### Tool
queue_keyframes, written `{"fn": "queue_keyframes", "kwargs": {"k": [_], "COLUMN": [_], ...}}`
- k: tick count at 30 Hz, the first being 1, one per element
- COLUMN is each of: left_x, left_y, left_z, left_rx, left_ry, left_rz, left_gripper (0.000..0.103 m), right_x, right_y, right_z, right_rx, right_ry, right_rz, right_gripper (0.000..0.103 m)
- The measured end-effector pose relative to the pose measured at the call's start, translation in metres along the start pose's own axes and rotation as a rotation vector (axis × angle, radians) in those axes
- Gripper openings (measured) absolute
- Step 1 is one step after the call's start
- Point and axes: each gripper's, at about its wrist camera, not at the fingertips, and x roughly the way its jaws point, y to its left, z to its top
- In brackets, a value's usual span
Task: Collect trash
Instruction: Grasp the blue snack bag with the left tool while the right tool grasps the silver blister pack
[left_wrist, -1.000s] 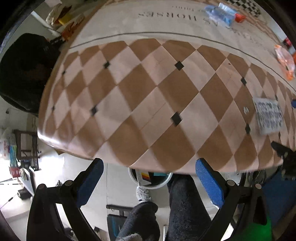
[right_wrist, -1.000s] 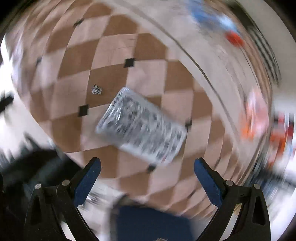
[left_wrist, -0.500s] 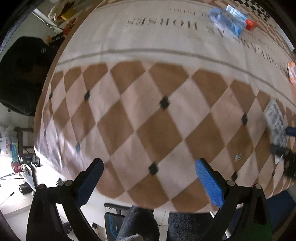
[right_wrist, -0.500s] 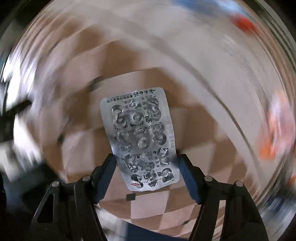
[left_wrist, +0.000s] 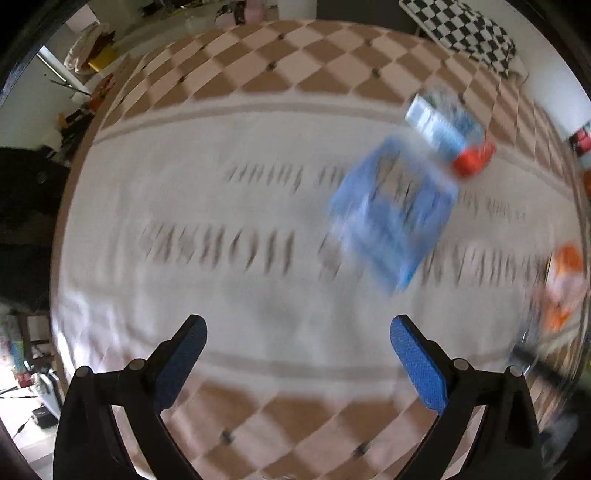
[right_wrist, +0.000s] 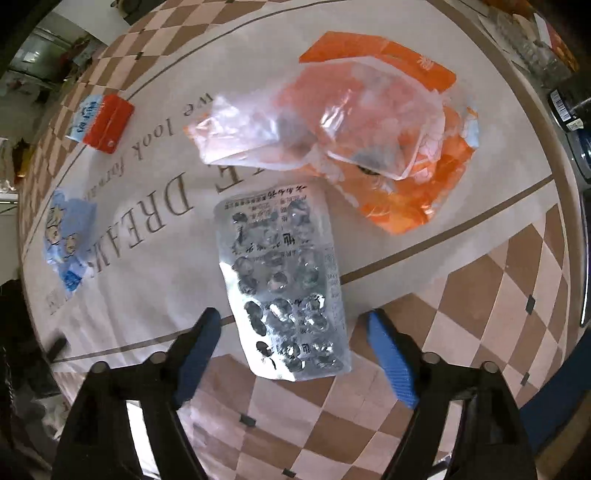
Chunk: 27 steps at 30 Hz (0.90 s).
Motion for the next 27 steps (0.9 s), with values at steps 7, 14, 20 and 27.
{"fn": "queue_keyframes", "kwargs": {"k": [7,14,20,27], "left_x": [0.022,0.033,0.004,-0.050], "left_y": [-0.055,-0.094,-0.109,-0.071], "left_z": [0.050,0.051,0.035,-0.020], "left_rx": [0.228,0.414,0.375,0.299], "left_ry": [0.018,0.013,-0.019,-0.100], "left_rz": [-0.026,0.026,0.000,-0.015], "left_gripper": [0.101,0.076,0.069,0.069], "right_x": [-0.003,-0.007,-0.019,-0.052], "right_y": [0.012,0.055,0.056,0.065], "right_z": [0.010,-0.029,-0.051,-0.114], "right_rx": [0.031,-0.043,-0.066,-0.130], "right_ry": [-0.029,-0.078,-0.111,-0.187], "right_rz": [-0.079,-0.146,-0.100,-0.044], "right_gripper": [0.088,0.069,0.068,0.067]}}
